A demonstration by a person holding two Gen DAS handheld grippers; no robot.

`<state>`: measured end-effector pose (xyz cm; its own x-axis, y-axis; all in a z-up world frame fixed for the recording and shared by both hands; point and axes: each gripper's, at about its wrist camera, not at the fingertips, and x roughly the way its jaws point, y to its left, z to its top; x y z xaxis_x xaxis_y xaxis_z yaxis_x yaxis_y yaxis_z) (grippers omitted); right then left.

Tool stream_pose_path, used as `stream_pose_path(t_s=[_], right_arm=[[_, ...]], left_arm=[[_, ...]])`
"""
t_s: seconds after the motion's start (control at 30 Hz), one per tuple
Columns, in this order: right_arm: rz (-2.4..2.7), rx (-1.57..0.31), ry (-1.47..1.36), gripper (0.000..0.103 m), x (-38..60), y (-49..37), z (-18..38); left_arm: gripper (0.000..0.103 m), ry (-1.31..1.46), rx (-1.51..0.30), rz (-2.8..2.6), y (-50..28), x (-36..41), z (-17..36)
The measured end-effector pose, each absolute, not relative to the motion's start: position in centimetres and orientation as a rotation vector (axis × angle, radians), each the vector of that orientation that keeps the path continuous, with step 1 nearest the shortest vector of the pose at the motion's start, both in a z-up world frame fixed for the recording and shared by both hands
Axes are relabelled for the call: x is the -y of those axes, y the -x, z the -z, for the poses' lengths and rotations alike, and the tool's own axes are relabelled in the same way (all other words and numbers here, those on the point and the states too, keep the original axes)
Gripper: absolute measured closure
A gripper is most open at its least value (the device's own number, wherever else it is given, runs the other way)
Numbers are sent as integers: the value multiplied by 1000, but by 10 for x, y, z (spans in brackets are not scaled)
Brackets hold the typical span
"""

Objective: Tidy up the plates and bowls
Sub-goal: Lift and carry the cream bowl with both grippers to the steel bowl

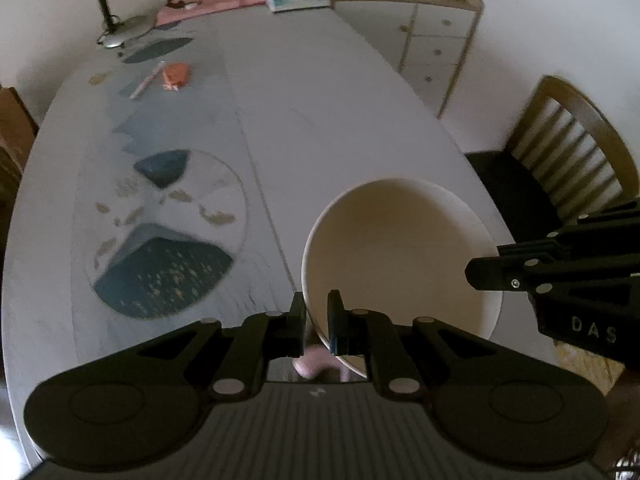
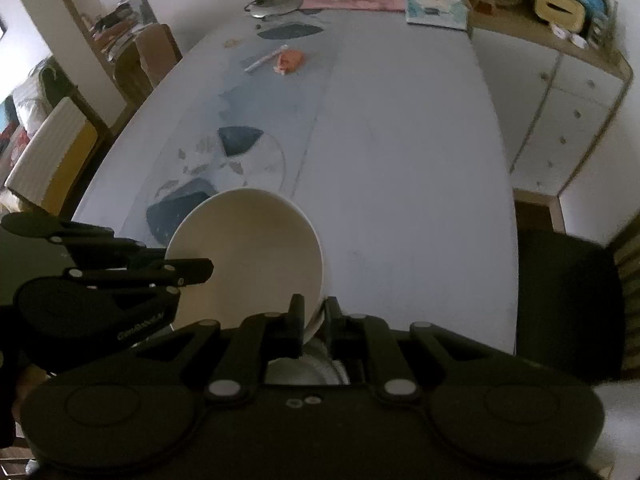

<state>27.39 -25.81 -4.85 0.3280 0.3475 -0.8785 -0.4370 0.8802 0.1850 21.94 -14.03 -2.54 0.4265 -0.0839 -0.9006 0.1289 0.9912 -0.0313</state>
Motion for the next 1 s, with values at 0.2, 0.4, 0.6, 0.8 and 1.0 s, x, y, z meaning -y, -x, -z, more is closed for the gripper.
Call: stream_pose_path(t_s=[0.2,0.4,0.6,0.8,1.0], right_arm=[[-484,-1137,61,93,278,-239,52],[-461,-1162,41,93,287,-218,68],[-449,-1189,34,93,291,-206,87],[-449,-1191,28,93,291,-203,95],[-437,-1211,35,93,287,-207,107]], left_arm=[[94,-46,-1135,182,-189,157,34],[94,-50,-1164,190,-172,164,49],[94,-73,-1184,187,-168,169,65],[94,-80,-1182,180,-172,169,73],[94,-84,-1179,176,-175,171,79]])
